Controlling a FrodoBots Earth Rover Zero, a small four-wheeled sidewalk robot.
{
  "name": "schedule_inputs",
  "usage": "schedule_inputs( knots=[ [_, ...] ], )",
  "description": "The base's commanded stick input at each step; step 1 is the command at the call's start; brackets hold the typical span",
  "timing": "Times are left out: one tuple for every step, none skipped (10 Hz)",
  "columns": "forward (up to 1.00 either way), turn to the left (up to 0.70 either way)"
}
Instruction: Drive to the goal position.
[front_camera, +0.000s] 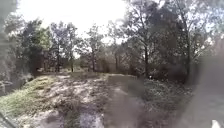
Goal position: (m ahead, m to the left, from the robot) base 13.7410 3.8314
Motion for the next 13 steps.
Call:
schedule_inputs(
  knots=[
    [0.00,0.00],
    [0.00,0.00],
    [0.00,0.00],
    [0.00,0.00],
    [0.21,0.10],
    [0.65,0.32],
    [0.70,0.35],
    [0.70,0.35],
    [0.70,0.35],
    [0.70,0.32],
    [0.70,0.22],
    [0.70,0.13],
    [0.70,0.04]
  ],
)
